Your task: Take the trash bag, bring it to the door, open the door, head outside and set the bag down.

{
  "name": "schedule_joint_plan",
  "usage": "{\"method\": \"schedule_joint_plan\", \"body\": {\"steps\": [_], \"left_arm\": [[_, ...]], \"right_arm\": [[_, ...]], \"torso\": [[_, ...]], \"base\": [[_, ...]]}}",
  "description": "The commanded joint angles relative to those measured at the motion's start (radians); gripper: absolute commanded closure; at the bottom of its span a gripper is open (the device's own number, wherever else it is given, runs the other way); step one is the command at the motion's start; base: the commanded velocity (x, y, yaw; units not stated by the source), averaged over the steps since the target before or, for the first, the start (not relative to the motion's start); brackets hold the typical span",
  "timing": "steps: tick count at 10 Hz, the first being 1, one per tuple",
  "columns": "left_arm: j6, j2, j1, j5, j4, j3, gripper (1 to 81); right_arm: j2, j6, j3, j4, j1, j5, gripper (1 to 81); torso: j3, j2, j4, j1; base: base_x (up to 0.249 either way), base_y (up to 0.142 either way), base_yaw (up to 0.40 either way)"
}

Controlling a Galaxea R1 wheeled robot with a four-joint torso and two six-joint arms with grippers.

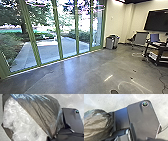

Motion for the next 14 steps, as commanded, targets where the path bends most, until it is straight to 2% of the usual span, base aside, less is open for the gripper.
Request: {"method": "schedule_joint_plan", "body": {"steps": [1,6,14], "left_arm": [[0.008,0.001,-0.054,0.051,0.005,-0.004,81.1],[0.008,0.001,-0.056,0.053,0.007,-0.004,81.1],[0.008,-0.001,-0.054,0.053,0.005,-0.004,81.1]], "right_arm": [[0.008,-0.002,0.002,0.002,0.05,-0.051,1.0],[0.009,-0.002,0.002,0.002,0.05,-0.051,1.0],[0.014,-0.002,0.002,0.002,0.05,-0.051,1.0]], "torso": [[0.0,0.0,0.0,0.0],[0.0,0.0,0.0,0.0],[0.0,0.0,0.0,0.0]], "base": [[0.0,0.0,-0.159],[0.0,0.0,-0.117],[0.0,0.0,0.0]]}}
